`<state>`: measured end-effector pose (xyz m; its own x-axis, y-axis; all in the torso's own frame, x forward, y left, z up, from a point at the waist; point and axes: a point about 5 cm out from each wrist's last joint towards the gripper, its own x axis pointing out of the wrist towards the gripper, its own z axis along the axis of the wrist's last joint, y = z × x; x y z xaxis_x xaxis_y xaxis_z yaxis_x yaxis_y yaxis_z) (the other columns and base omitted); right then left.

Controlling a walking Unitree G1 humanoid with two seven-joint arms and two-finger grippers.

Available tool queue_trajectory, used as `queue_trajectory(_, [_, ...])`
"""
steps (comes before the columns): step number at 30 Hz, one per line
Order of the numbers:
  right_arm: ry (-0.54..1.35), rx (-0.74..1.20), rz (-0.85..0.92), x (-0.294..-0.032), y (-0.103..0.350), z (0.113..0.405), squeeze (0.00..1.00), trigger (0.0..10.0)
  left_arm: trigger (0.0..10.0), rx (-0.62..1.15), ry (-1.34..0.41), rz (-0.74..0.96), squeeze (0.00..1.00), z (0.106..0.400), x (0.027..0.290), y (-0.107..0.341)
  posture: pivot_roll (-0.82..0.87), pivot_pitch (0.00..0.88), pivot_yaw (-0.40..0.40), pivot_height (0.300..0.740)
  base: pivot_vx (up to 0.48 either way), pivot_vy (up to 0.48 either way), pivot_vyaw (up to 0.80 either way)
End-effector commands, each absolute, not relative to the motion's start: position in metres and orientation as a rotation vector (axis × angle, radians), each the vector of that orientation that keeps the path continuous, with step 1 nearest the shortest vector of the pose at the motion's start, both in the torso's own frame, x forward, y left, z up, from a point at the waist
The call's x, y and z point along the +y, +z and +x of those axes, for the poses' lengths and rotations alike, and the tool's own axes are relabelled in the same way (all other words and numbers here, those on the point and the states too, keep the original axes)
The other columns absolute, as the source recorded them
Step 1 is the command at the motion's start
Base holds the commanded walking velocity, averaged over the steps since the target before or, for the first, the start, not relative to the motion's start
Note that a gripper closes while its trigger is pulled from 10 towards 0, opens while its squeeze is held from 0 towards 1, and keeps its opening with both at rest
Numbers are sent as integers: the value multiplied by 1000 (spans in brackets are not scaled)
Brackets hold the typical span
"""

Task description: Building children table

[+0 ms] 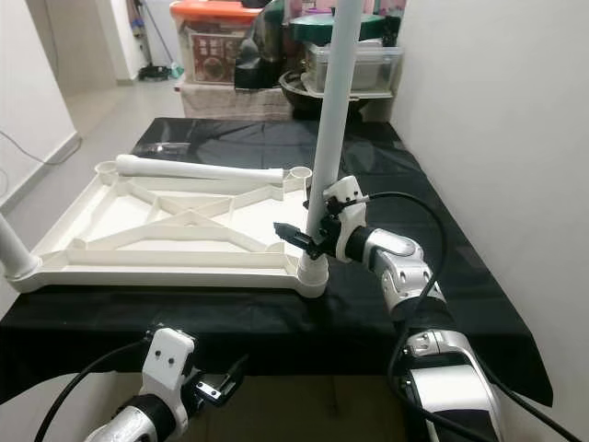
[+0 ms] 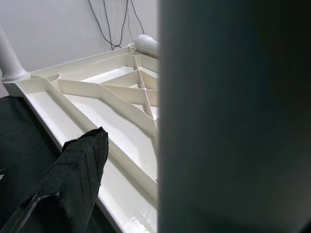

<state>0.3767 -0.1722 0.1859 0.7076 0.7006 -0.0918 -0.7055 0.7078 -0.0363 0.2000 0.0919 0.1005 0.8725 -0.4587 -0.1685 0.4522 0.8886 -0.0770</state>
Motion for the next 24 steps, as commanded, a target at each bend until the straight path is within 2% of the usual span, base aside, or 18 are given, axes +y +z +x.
queue_trajectory(1, [781,59,-83,-169,190,379,0,10000,10000,192,-469,-20,0,199,93,101,72,0,-49,740,0,0,0])
queue_trajectory(5, [777,59,-82,-169,190,380,0,10000,10000,193,-470,-17,0,199,93,100,72,0,-49,740,0,0,0])
queue_trajectory(6, [774,58,-85,-169,189,380,0,4510,10000,194,-471,-16,0,199,93,100,72,0,-49,740,0,0,0])
queue_trajectory(7, [772,56,-88,-169,188,381,0,4510,10000,195,-471,-16,0,199,93,100,70,0,-49,740,0,0,0])
queue_trajectory(8, [768,52,-83,-169,187,381,0,1608,10000,196,-472,-15,0,199,93,100,71,0,-49,740,0,0,0])
queue_trajectory(9, [768,52,-83,-169,187,381,0,1608,10000,196,-472,-15,0,199,93,100,71,0,-49,740,0,0,0])
queue_trajectory(10, [763,47,-81,-168,187,382,0,0,10000,197,-472,-14,0,199,93,100,71,0,-48,740,0,0,0])
queue_trajectory(21, [697,17,-62,-163,181,383,0,0,10000,200,-473,-7,0,198,93,99,75,0,-51,740,0,0,0])
queue_trajectory(24, [562,7,-44,-168,172,383,0,0,10000,196,-468,-3,0,198,93,99,74,0,-49,740,0,0,0])
